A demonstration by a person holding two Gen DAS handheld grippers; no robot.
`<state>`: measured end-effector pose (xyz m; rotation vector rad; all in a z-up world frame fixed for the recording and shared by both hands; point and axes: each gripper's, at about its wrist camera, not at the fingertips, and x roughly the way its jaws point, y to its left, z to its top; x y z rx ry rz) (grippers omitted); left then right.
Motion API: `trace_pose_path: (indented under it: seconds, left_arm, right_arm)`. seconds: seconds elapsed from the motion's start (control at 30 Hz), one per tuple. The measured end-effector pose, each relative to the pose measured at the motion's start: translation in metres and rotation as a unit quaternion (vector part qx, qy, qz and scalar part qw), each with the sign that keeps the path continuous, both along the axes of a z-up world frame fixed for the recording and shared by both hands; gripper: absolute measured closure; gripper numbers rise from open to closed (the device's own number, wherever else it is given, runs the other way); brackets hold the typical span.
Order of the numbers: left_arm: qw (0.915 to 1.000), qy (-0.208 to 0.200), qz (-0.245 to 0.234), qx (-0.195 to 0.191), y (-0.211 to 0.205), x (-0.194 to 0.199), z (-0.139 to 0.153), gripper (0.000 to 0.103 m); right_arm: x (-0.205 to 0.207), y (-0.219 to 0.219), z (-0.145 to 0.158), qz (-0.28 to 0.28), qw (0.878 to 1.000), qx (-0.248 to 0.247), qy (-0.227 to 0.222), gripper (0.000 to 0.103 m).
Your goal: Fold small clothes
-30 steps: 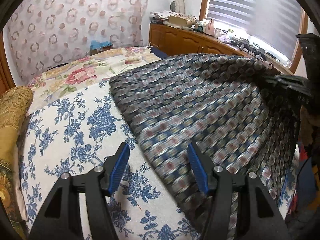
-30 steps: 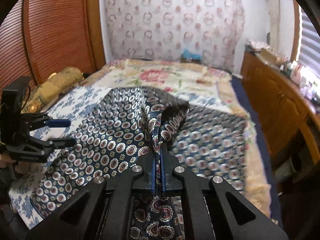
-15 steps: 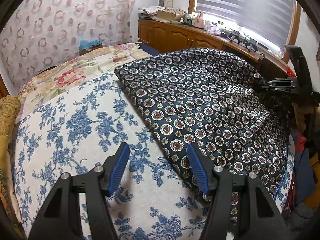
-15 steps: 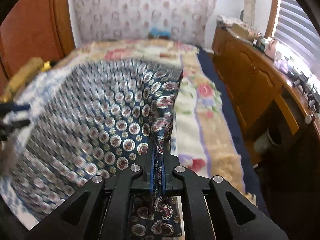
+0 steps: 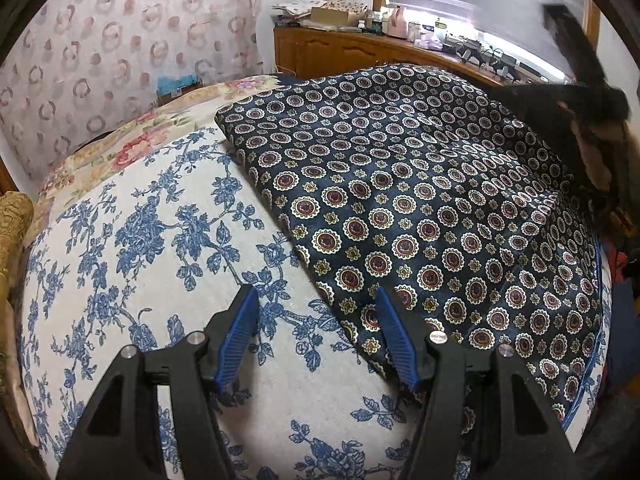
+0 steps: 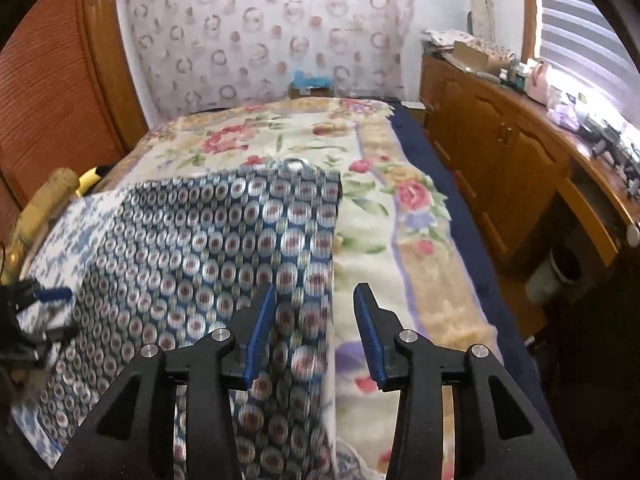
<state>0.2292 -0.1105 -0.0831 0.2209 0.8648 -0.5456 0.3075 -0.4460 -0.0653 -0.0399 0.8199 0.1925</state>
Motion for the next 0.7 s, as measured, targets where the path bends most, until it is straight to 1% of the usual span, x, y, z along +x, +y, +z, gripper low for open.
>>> trace_pose_path:
  seconds: [0.1,0.17,0.27,0.33,0.4,0.43,0.47,0.57,0.63,0.7]
  left_arm:
    - [1.0,0.0,0.0,0.0,0.0,0.0,0.0,0.04]
    - [1.0,0.0,-0.002,0.001,-0.001,0.0,0.0,0.037]
    - [1.0,0.0,-0.003,0.002,-0.001,0.001,-0.001,0.035]
    - [1.0,0.0,-0.003,0.002,-0.002,0.001,-0.001,0.035]
    - [1.0,0.0,-0.004,0.003,-0.002,0.0,-0.001,0.034]
    - [1.0,0.0,-0.004,0.002,-0.002,0.001,-0.001,0.034]
    - [1.0,0.0,-0.004,0.002,-0.002,0.0,-0.001,0.034]
    - [1.0,0.0,-0.004,0.002,-0.002,0.0,-0.001,0.034]
    - [1.0,0.0,-0.004,0.002,-0.002,0.0,-0.001,0.033]
    - [1.0,0.0,-0.003,0.003,-0.002,0.0,-0.001,0.033]
  right_arm:
    - [0.028,0.002,-0.004,0.005,1.0,0.01,0.019,0.062]
    - [0.049,0.002,-0.009,0.01,0.999,0.019,0.037,0.062]
    - [0.067,0.0,-0.016,0.008,0.998,0.026,0.055,0.062]
    - [0.078,0.001,-0.016,0.011,0.998,0.034,0.06,0.062]
    - [0.084,0.002,-0.014,0.017,0.997,0.033,0.063,0.064]
    - [0.086,0.004,-0.013,0.022,0.997,0.03,0.062,0.068]
    - [0.088,0.006,-0.012,0.031,0.997,0.028,0.062,0.079]
    - [0.091,0.016,-0.007,0.052,0.997,0.009,0.052,0.1]
    - [0.089,0.02,-0.001,0.057,0.998,-0.013,0.021,0.102]
    - [0.089,0.02,0.004,0.042,0.999,-0.03,-0.002,0.103]
